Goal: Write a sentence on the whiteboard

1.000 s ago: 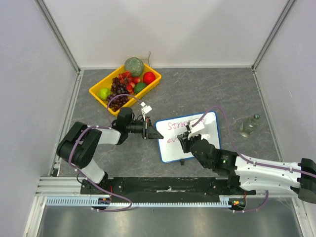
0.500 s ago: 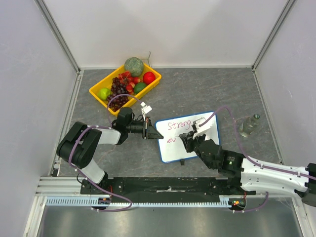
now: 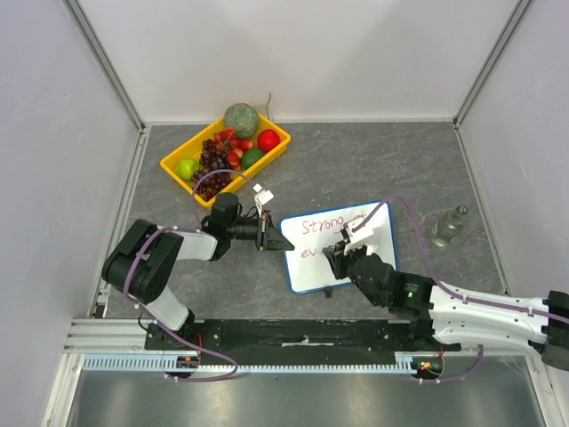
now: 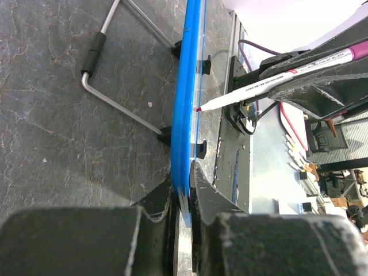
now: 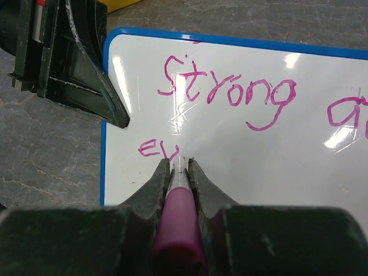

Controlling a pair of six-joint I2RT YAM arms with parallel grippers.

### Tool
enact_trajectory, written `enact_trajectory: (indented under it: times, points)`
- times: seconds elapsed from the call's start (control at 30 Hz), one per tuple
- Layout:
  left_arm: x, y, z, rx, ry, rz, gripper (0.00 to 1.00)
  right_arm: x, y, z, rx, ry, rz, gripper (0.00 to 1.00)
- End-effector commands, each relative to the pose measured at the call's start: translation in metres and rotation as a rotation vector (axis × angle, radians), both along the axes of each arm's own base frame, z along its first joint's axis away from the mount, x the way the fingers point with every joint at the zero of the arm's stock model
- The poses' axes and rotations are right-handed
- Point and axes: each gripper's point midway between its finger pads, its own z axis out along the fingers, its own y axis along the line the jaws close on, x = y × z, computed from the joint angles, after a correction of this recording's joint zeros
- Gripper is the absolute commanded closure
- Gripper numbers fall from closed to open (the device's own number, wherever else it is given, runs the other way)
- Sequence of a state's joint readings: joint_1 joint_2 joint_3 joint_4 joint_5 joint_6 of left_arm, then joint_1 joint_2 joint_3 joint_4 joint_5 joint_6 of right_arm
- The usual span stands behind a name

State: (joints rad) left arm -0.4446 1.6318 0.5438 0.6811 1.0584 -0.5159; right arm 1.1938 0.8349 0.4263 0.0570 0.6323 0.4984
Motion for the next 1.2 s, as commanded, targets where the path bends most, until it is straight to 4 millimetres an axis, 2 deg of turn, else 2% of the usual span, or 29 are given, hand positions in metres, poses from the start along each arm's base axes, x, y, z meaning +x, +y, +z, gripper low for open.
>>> enact_trajectory:
  times: [0.0, 0.37, 0.77, 1.17]
  points:
    - [0.002, 0.004, -0.014, 0.037, -0.031, 0.015, 0.98, 0.003, 0.003, 0.004, 0.039, -0.006, -0.015, 1.00]
    - [0.002, 0.003, -0.013, 0.035, -0.035, 0.015, 0.98, 0.006, -0.007, -0.004, 0.005, 0.000, -0.056, 1.00]
    - [0.002, 0.004, -0.014, 0.036, -0.033, 0.015, 0.98, 0.015, -0.023, 0.004, -0.010, -0.020, -0.129, 1.00]
    - [0.002, 0.003, -0.014, 0.037, -0.031, 0.015, 0.98, 0.018, -0.015, 0.020, 0.033, -0.034, -0.112, 1.00]
